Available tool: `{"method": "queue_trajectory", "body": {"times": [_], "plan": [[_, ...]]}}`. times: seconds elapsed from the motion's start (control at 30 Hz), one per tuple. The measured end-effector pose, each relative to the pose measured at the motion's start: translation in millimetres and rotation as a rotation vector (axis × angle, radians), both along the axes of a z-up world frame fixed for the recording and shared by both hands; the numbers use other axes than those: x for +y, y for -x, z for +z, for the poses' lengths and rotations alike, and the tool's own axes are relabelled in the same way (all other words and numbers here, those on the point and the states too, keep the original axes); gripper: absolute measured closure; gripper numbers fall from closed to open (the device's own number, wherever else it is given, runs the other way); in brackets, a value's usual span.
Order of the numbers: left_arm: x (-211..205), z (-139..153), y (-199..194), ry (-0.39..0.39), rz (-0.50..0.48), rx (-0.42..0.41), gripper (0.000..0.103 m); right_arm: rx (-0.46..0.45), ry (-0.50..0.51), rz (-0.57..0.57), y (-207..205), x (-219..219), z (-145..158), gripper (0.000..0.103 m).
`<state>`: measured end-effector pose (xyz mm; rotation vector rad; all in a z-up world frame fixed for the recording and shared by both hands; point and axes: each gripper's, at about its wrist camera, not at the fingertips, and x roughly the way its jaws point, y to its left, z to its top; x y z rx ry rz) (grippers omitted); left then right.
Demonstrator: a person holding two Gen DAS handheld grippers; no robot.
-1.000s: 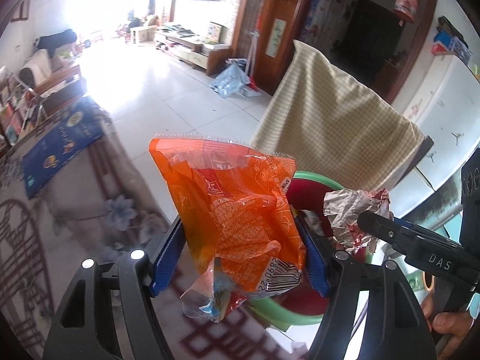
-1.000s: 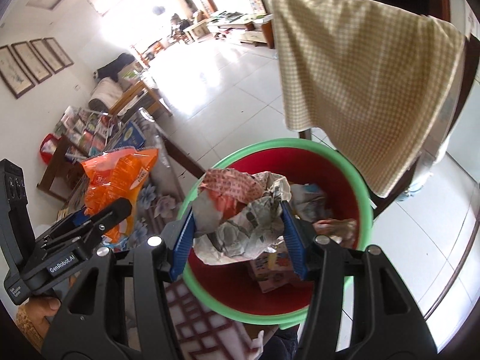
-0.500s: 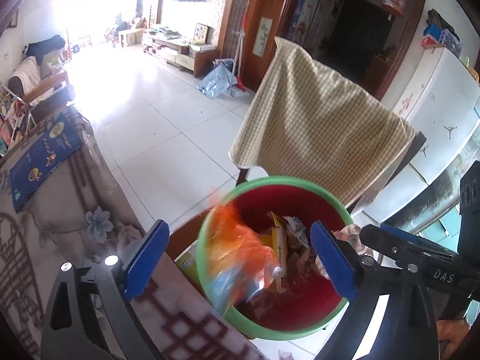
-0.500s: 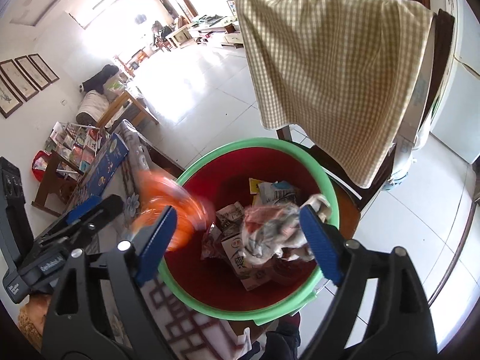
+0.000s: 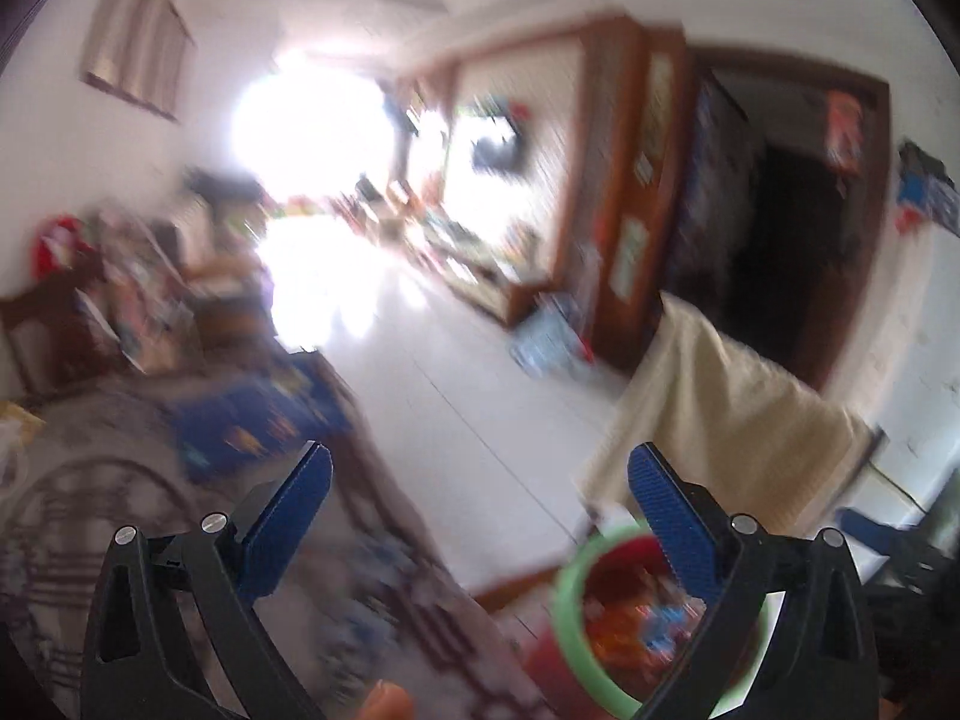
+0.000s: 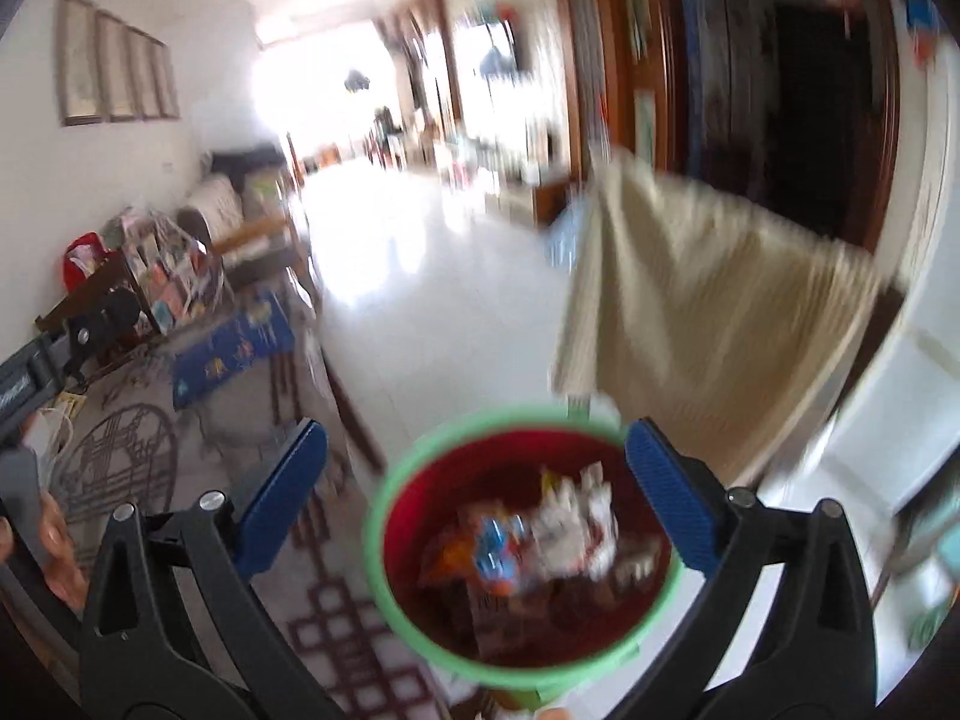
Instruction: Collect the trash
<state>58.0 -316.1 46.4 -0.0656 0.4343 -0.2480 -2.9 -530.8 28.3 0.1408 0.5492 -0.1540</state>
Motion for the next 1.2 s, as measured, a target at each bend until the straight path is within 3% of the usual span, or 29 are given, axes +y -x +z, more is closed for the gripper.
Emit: {"method": "queue_trajectory", "body": {"times": [0.07,0.13,0.23,0.37,0.43,0.5,0.73,1.07,1.2], "plan": [[24,12,19,0.012,0.065,-0.106,0.008,-0.122,0.092,-0.004,14,28,17,0.004],[40,20,30,0.008,0.097,-0.140,0.008,-0.140,0.122,0.027,16,50,25,0.005],[69,26,43,0.020,0.103,-0.129,0.008,-0.076,0.004,0.078,6,72,27,0.005],[117,27,59,-0.001,0.147,-0.090,0.008,-0.169,-0.261,0.058,22,92,24,0.004],[142,27,64,-0.015,0.174,-0.052,0.008,-0.172,-0.341,0.025,24,103,22,0.004],[167,25,73,-0.014,0.163,-0.006,0.008,-0.145,-0.358,0.012,24,120,20,0.004],[219,12,92,-0.039,0.146,0.071,0.008,-0.164,-0.054,-0.089,59,198,23,0.004],[253,9,107,-0.032,0.121,0.093,0.008,-0.209,-0.026,-0.038,83,239,36,0.004],[257,9,111,-0.032,0.123,0.093,0.008,-0.185,-0.028,-0.025,83,248,35,0.004]]}}
